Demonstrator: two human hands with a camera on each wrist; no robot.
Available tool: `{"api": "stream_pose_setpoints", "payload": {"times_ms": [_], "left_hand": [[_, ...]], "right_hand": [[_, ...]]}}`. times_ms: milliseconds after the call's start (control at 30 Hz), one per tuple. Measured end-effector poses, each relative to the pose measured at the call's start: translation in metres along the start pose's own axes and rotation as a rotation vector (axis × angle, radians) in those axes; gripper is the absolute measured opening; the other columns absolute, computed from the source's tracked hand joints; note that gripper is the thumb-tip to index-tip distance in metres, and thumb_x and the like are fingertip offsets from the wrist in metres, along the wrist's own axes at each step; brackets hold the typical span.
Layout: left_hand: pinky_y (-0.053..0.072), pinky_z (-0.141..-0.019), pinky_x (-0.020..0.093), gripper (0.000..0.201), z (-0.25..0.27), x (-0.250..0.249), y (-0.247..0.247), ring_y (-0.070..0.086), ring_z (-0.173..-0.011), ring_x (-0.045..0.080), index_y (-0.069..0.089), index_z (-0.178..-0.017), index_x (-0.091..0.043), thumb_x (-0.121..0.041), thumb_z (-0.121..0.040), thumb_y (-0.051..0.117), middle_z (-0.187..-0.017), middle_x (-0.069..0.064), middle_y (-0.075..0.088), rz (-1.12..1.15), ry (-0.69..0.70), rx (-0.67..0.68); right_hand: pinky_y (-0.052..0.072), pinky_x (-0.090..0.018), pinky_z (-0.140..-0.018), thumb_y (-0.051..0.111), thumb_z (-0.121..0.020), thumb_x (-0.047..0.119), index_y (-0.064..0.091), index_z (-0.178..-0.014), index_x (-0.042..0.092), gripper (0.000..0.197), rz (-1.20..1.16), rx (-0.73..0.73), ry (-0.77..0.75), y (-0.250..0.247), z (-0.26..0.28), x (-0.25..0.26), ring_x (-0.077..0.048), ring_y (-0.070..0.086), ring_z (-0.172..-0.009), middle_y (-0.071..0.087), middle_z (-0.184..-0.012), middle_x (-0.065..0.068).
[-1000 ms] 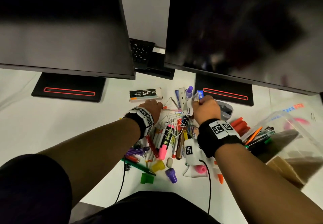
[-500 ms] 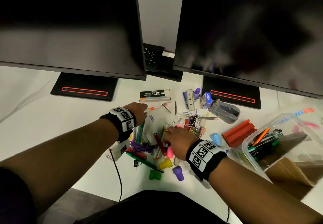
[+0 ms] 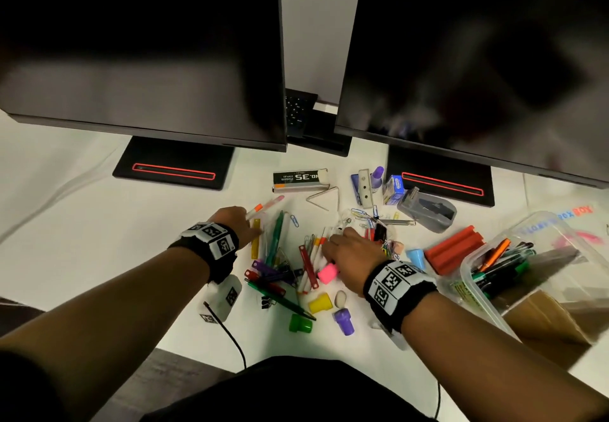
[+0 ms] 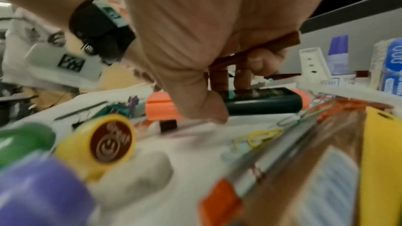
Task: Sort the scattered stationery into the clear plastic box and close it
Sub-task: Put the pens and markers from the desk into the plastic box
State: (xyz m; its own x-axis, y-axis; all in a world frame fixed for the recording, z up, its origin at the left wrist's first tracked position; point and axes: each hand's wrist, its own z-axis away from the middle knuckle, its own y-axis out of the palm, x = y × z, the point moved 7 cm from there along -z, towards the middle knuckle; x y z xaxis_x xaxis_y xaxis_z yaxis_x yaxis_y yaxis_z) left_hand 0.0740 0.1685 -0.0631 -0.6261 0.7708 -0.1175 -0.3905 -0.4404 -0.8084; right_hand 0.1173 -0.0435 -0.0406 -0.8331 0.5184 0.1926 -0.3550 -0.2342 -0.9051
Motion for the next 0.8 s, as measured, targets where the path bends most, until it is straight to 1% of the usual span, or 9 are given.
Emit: {"api": "stream_pose_setpoints", "payload": {"times_ms": [167,267,400,467,533,633,700,733,800], "left_hand": [[0.043,-0.067,0.030,0.031,-0.001,-0.006,0.008,0.053,-0.078,0.022,0.052,-0.093,-0.013,-0.040,-0.081,0.063,-0.083,0.003,0.054,0.031,-0.022,0.013],[0.043,-0.065,0.031,0.027,-0.001,-0.010,0.009,0.054,-0.077,0.022,0.051,-0.093,-0.014,-0.035,-0.080,0.063,-0.084,0.003,0.055,0.038,-0.012,0.001],[0.044,-0.064,0.030,0.025,0.002,-0.015,0.010,0.055,-0.075,0.022,0.052,-0.096,-0.013,-0.029,-0.080,0.063,-0.084,0.004,0.056,0.016,0.018,-0.006],[0.043,-0.064,0.030,0.024,0.003,-0.020,0.011,0.055,-0.075,0.023,0.052,-0.097,-0.012,-0.027,-0.080,0.061,-0.088,0.007,0.058,-0.019,0.058,-0.021],[0.043,-0.064,0.030,0.024,0.005,-0.026,0.014,0.054,-0.076,0.024,0.052,-0.099,-0.011,-0.026,-0.081,0.059,-0.090,0.007,0.060,-0.046,0.088,-0.016],[0.044,-0.065,0.030,0.025,0.008,-0.031,0.018,0.054,-0.077,0.024,0.052,-0.101,-0.012,-0.027,-0.082,0.058,-0.085,0.004,0.055,-0.048,0.087,0.004],[0.044,-0.065,0.030,0.024,0.010,-0.030,0.020,0.055,-0.077,0.024,0.052,-0.099,-0.013,-0.027,-0.080,0.059,-0.085,0.003,0.055,-0.021,0.054,0.013],[0.044,-0.064,0.029,0.024,0.010,-0.029,0.020,0.055,-0.076,0.024,0.052,-0.098,-0.014,-0.028,-0.080,0.060,-0.085,0.003,0.055,-0.005,0.037,0.018],[0.043,-0.063,0.029,0.024,0.008,-0.026,0.021,0.055,-0.074,0.023,0.051,-0.097,-0.014,-0.029,-0.079,0.060,-0.079,0.002,0.053,0.019,0.020,0.019]], "right_hand": [[0.042,-0.033,-0.086,0.058,-0.075,0.010,0.054,-0.101,0.019,0.028,-0.260,-0.128,0.188,-0.023,0.007,-0.022,-0.024,0.049,-0.105,0.057,-0.105,-0.001],[0.040,-0.027,-0.081,0.057,-0.081,0.016,0.057,-0.109,0.015,0.029,-0.373,-0.202,0.308,-0.035,0.016,-0.032,-0.028,0.055,-0.104,0.062,-0.108,-0.007],[0.036,-0.026,-0.071,0.051,-0.089,0.022,0.052,-0.115,0.010,0.029,-0.490,-0.175,0.426,-0.031,0.017,-0.037,-0.031,0.059,-0.097,0.064,-0.104,-0.014],[0.035,-0.025,-0.070,0.053,-0.088,0.022,0.055,-0.105,0.008,0.022,-0.551,-0.161,0.497,-0.029,0.016,-0.038,-0.031,0.059,-0.095,0.063,-0.097,-0.014],[0.033,-0.025,-0.068,0.054,-0.086,0.020,0.050,-0.078,0.011,0.013,-0.595,-0.094,0.575,-0.020,0.014,-0.040,-0.028,0.056,-0.087,0.057,-0.080,-0.006],[0.038,-0.026,-0.066,0.055,-0.084,0.022,0.036,-0.060,0.016,0.031,-0.661,0.032,0.674,0.002,0.009,-0.036,-0.028,0.059,-0.085,0.053,-0.077,-0.007],[0.042,-0.027,-0.065,0.056,-0.084,0.026,0.051,-0.072,0.010,0.020,-0.655,0.063,0.704,0.010,0.003,-0.032,-0.033,0.063,-0.098,0.059,-0.092,-0.016],[0.044,-0.029,-0.069,0.055,-0.085,0.027,0.058,-0.088,0.006,0.021,-0.640,0.068,0.710,0.012,0.001,-0.028,-0.034,0.061,-0.104,0.061,-0.103,-0.018],[0.047,-0.031,-0.082,0.054,-0.089,0.028,0.057,-0.112,0.001,0.036,-0.608,0.064,0.721,0.014,-0.002,-0.023,-0.033,0.058,-0.112,0.060,-0.120,-0.017]]}}
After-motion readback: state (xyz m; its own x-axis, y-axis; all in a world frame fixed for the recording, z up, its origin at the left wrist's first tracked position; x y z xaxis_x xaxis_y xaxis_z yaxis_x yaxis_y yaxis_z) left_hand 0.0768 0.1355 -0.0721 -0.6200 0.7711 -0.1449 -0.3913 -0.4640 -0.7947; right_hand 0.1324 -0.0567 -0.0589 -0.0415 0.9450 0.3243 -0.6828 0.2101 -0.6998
